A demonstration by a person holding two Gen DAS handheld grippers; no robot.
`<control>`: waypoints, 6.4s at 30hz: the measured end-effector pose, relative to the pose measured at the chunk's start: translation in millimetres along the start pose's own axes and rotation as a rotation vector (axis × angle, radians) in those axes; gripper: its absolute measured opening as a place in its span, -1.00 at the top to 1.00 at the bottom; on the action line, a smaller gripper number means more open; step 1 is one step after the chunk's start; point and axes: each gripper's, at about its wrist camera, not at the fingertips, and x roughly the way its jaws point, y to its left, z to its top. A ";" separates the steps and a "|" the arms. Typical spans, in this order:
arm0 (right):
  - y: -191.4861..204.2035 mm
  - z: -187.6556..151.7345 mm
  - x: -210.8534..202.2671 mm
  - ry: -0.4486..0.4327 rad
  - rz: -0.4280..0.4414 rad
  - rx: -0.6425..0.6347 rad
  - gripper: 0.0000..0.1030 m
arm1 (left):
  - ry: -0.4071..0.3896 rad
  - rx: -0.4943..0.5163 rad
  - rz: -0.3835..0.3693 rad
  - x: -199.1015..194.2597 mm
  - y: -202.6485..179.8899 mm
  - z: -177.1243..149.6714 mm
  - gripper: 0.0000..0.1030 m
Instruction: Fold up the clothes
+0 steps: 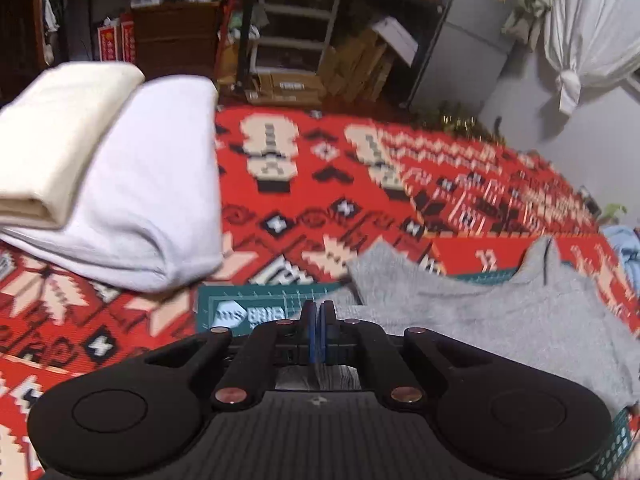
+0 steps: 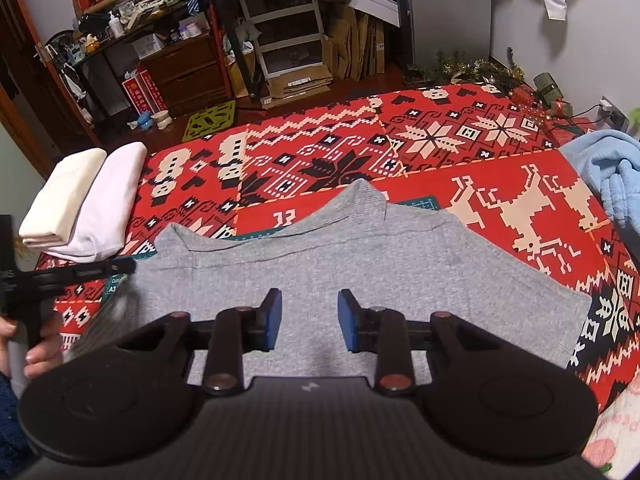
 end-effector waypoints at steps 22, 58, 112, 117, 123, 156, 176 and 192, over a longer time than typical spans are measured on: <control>-113.1 50.6 106.4 -0.027 -0.198 0.108 0.62 | 0.030 -0.093 -0.008 -1.5 28.2 1.0 0.95; -125.5 46.6 118.8 -0.070 -0.188 0.147 0.72 | 0.057 -0.027 0.063 7.7 28.6 -6.9 0.88; -112.3 0.7 72.0 -0.161 -0.018 -0.064 0.67 | -0.005 -0.079 0.028 -48.6 -19.3 -39.5 0.79; -129.6 2.1 98.9 -0.111 -0.043 -0.038 0.85 | 0.024 -0.084 0.025 -27.1 -23.6 -36.0 0.79; -158.6 -5.7 86.6 -0.113 -0.014 0.024 0.80 | 0.071 -0.105 0.056 -11.6 -10.3 -48.7 0.80; -58.8 -96.1 35.1 -0.052 0.051 -0.259 0.47 | 0.065 0.236 0.062 -45.8 -102.3 -127.3 0.30; 15.2 -112.2 42.1 -0.070 0.122 -0.418 0.68 | -0.035 0.300 0.011 -38.3 -128.1 -138.2 0.41; 44.5 -121.0 48.1 -0.045 0.164 -0.465 0.79 | -0.015 0.264 -0.073 -49.3 -112.4 -142.3 0.58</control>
